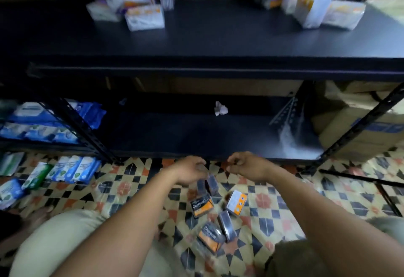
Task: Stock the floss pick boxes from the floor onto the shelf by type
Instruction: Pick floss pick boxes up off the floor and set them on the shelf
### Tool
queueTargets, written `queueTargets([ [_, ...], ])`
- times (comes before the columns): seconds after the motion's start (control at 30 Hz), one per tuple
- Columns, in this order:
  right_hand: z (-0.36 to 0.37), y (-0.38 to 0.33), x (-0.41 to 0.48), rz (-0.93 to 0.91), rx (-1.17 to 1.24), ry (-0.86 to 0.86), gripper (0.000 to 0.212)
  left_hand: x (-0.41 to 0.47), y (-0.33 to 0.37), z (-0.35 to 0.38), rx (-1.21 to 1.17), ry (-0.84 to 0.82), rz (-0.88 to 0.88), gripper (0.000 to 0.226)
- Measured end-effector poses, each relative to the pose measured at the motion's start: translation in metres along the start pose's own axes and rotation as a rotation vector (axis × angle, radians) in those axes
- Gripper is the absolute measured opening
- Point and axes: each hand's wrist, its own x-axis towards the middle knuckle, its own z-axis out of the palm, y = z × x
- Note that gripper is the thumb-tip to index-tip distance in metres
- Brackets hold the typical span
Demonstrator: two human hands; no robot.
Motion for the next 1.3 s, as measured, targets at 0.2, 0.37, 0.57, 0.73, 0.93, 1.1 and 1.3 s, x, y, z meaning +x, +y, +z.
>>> queueTargets([
  [0.2, -0.084, -0.039, -0.055, -0.097, -0.217, 0.087, 0.029, -0.046, 0.07, -0.081, 0.209, 0.003, 0.09, 0.063],
  [0.37, -0.147, -0.079, -0.103, -0.196, -0.268, 0.217, 0.029, -0.087, 0.135, -0.132, 0.264, 0.158, 0.269, 0.054],
  [0.57, -0.216, -0.111, -0.138, -0.287, -0.314, 0.39, 0.027, -0.104, 0.197, -0.179, 0.345, 0.33, 0.434, 0.05],
  [0.73, -0.266, -0.11, -0.137, -0.271, -0.219, 0.447, 0.026, -0.09, 0.238, -0.207, 0.303, 0.327, 0.462, 0.048],
  [0.93, -0.305, -0.058, -0.1, -0.159, -0.016, 0.786, 0.018, -0.027, 0.257, -0.208, 0.202, 0.401, 0.465, 0.05],
  [1.1, -0.31, -0.012, -0.07, -0.032, 0.032, 0.99, 0.035, 0.034, 0.265, -0.202, -0.005, 0.553, 0.457, 0.041],
  [1.3, -0.324, -0.007, -0.041, -0.047, -0.008, 1.047, 0.051, 0.086, 0.284, -0.209, 0.041, 0.723, 0.474, 0.037],
])
